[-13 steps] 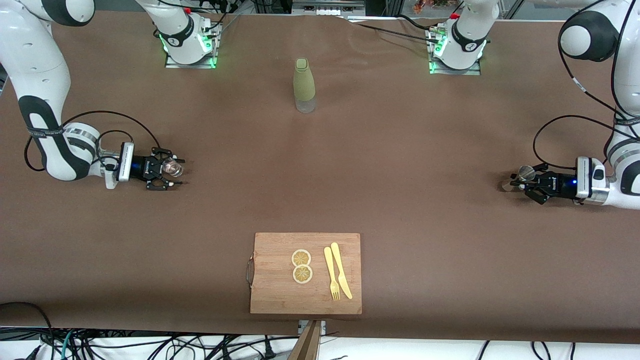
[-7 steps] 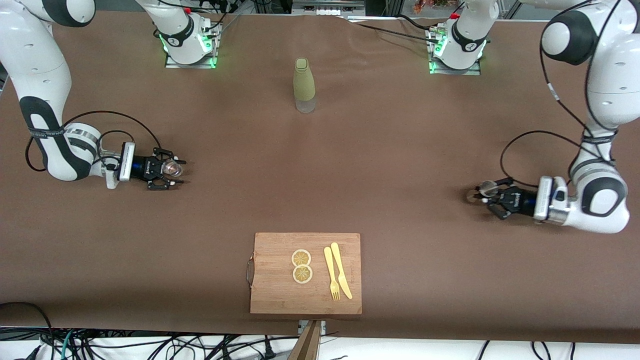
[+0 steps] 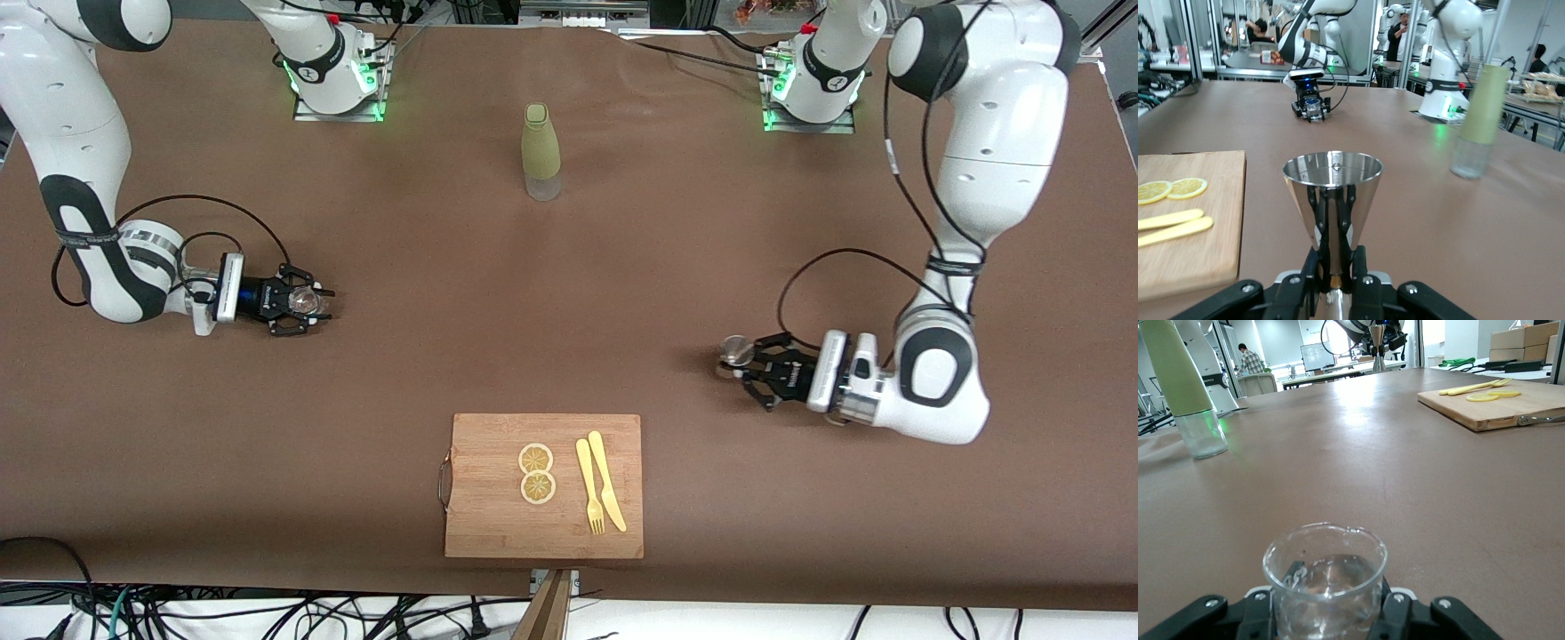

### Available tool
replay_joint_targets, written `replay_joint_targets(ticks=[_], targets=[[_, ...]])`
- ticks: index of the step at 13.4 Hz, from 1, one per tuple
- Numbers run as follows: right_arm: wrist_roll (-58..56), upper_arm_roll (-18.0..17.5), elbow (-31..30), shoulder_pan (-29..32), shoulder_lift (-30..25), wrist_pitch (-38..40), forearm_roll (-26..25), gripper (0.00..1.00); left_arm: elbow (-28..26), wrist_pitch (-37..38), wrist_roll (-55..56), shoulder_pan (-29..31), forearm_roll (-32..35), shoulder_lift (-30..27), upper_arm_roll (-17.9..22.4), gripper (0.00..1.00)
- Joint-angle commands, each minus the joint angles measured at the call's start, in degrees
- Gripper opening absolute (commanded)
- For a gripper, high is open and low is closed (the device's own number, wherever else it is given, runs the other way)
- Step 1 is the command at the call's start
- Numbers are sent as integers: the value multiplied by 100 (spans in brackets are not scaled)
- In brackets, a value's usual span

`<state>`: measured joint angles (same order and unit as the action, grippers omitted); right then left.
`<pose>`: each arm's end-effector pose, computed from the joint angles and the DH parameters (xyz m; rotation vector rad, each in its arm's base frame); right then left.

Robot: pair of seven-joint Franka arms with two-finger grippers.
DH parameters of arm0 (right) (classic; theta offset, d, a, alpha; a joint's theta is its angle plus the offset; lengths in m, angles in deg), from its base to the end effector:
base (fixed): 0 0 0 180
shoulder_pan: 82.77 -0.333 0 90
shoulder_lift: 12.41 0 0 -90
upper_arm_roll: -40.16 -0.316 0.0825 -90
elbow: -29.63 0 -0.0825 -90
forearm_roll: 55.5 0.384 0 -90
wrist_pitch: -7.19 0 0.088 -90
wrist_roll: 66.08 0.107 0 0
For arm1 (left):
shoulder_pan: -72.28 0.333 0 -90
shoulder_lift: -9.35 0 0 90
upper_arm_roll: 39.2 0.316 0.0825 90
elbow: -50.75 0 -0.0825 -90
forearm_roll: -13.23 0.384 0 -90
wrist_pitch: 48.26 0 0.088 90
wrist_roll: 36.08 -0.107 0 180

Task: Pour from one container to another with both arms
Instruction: 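Raise the glass with the right gripper while the left gripper carries the jigger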

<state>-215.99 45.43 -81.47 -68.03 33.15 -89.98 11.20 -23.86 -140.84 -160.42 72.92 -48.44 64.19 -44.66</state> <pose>0.5127 -0.0972 0.0640 -1.5300 -1.3232 -0.9248 0.6905 -0.1332 0.1796 1.2393 -1.5405 0.7547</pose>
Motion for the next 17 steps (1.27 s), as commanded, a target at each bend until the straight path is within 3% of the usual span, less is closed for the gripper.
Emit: replay_joint_targets(ticks=[1, 6, 13, 17], targets=[[-144, 10, 97, -50, 59, 66, 124, 38, -396, -680, 523, -694, -738, -201, 125, 0], [31, -25, 290, -129, 42, 198, 124, 33, -432, -2201, 1506, -1986, -1276, -149, 255, 0], [1216, -877, 931, -155, 15, -47, 124, 33, -361, -3721, 2422, -3621, -2321, -131, 678, 0], [1990, -1229, 1309, -401, 6, -381, 124, 33, -247, -4408, 2642, -4097, -2471, -43, 748, 0]])
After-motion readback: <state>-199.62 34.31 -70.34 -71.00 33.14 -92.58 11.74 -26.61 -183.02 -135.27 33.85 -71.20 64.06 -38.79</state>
